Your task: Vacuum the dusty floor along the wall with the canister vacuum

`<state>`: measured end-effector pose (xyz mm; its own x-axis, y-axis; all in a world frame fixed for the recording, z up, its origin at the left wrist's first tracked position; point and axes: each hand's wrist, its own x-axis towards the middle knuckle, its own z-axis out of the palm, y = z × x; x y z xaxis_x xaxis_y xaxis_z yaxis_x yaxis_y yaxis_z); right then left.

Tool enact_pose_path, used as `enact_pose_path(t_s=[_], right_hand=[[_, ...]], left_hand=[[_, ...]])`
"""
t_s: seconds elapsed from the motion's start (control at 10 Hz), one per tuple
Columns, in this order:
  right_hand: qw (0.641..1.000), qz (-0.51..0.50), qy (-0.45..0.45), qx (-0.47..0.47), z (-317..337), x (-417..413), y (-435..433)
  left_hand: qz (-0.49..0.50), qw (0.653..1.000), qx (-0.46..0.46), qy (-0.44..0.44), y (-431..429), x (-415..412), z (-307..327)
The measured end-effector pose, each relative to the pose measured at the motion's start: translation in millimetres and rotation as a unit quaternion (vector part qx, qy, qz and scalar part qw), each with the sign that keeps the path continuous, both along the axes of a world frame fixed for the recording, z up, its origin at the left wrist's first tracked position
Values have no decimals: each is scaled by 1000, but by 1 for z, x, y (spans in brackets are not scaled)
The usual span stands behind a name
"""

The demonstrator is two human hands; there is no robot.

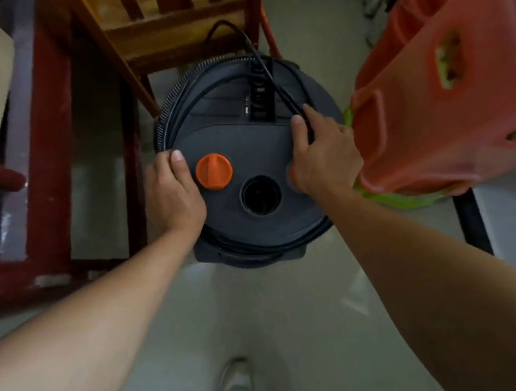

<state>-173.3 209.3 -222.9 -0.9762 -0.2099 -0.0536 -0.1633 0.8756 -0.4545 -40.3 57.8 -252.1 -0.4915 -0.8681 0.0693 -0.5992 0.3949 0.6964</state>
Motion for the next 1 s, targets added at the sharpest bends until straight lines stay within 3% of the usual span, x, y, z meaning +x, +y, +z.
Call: enact_pose_path(t_s=[0.4, 0.8, 0.9, 1.0], right_hand=[[1000, 7, 2, 12, 3, -64, -19], [992, 33, -106, 58, 28, -81, -23], [977, 74, -184, 74, 44, -83, -18], [969, 124, -187, 103, 74, -94, -16]], left_hand=[[-9, 999, 11, -40, -26, -79, 8], [-98, 965, 185, -158, -59, -102, 42], [-107, 943, 244, -200, -63, -106, 53], [-116, 931, 266, -221, -68, -108, 59]])
